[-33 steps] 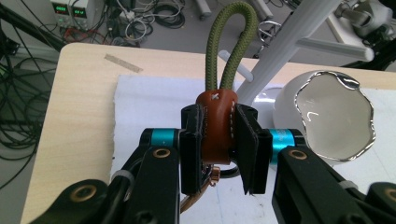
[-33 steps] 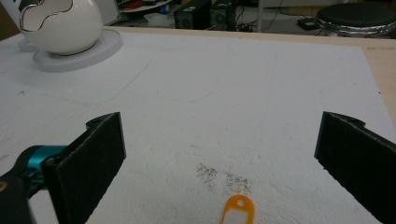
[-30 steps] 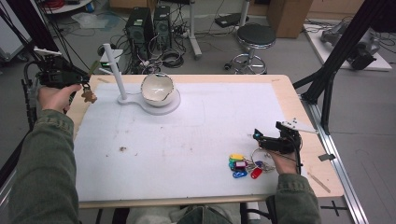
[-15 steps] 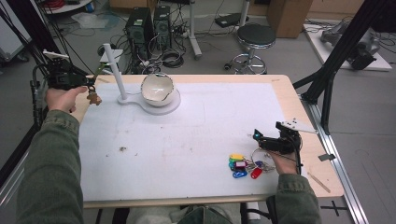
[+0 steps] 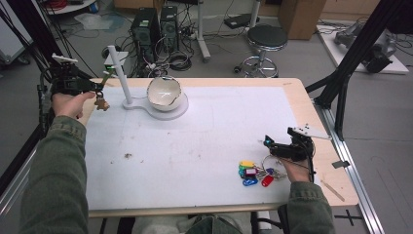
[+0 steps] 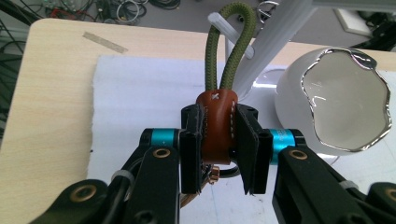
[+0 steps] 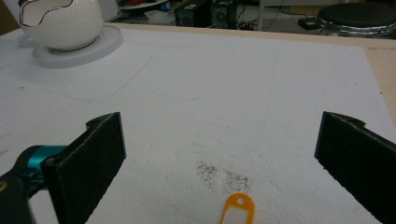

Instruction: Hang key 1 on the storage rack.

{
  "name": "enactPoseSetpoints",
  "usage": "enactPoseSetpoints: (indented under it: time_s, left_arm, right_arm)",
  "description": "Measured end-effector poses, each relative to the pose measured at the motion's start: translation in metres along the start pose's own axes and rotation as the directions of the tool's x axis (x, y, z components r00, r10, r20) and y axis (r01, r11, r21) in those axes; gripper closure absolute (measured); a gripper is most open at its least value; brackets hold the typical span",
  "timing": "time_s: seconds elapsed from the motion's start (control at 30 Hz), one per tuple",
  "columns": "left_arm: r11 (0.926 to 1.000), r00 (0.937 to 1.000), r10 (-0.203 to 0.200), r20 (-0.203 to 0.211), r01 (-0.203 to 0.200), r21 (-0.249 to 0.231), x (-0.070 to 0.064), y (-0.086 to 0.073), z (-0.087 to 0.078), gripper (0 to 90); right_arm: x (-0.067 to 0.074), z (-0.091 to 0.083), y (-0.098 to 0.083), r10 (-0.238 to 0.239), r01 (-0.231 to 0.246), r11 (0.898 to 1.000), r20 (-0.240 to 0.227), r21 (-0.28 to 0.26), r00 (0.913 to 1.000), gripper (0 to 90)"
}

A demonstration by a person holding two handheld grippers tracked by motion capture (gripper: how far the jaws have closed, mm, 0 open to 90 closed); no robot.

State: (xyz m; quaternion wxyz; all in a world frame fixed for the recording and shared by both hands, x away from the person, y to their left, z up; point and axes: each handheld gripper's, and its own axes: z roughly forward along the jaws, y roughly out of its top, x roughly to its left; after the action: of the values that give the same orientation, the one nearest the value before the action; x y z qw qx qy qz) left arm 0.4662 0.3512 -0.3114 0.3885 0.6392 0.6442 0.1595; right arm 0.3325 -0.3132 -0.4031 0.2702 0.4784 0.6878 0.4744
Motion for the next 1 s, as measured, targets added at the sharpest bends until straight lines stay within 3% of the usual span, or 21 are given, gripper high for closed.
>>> enactPoseSetpoints:
  time_s: [0.13, 0.4, 0.5, 0.6, 0.7, 0.73, 0.83, 1.0]
  left_arm:
    - [0.9998, 0.9998, -0.019, 0.006, 0.019, 0.002, 0.005, -0.007, 0.004, 72.2]
    - [0.9998, 0.9999, 0.009, 0.007, -0.009, 0.019, 0.000, -0.010, 0.012, 72.1]
    - [0.9991, 0.9993, 0.036, -0.011, -0.036, 0.022, -0.005, -0.011, 0.015, 71.6]
    - [0.9958, 0.9943, 0.088, -0.060, -0.086, 0.030, -0.011, -0.013, 0.018, 70.4]
    - [0.9933, 0.9906, 0.112, -0.078, -0.109, 0.039, -0.015, -0.014, 0.019, 68.2]
    - [0.9934, 0.9908, 0.112, -0.075, -0.110, 0.031, -0.015, -0.014, 0.019, 66.1]
    - [0.9961, 0.9963, 0.085, -0.010, -0.085, 0.025, -0.015, -0.014, 0.019, 56.4]
    - [0.9970, 0.9963, 0.077, -0.040, -0.076, 0.010, -0.017, -0.015, 0.018, 34.2]
  right_arm:
    - [0.000, 0.000, 0.000, 0.000, 0.000, 1.000, 0.000, 0.003, 1.0000, 0.8]
    - [0.001, 0.000, 0.000, -0.001, 0.001, 1.000, 0.002, 0.006, 1.0000, 0.8]
    - [0.001, 0.000, 0.000, -0.001, 0.001, 1.000, 0.001, 0.007, 1.0000, 0.8]
    - [0.000, 0.001, 0.000, -0.005, 0.005, 1.000, 0.001, 0.003, 1.0000, 0.8]
    - [0.001, 0.000, 0.000, -0.001, 0.001, 1.000, 0.003, 0.005, 1.0000, 0.8]
    - [0.001, 0.000, 0.000, -0.001, 0.000, 1.000, 0.004, 0.005, 1.0000, 0.8]
    - [0.001, 0.000, 0.000, -0.003, 0.003, 1.000, 0.002, 0.005, 1.0000, 0.8]
    - [0.001, 0.000, 0.000, 0.000, 0.000, 1.000, 0.000, 0.008, 1.0000, 0.8]
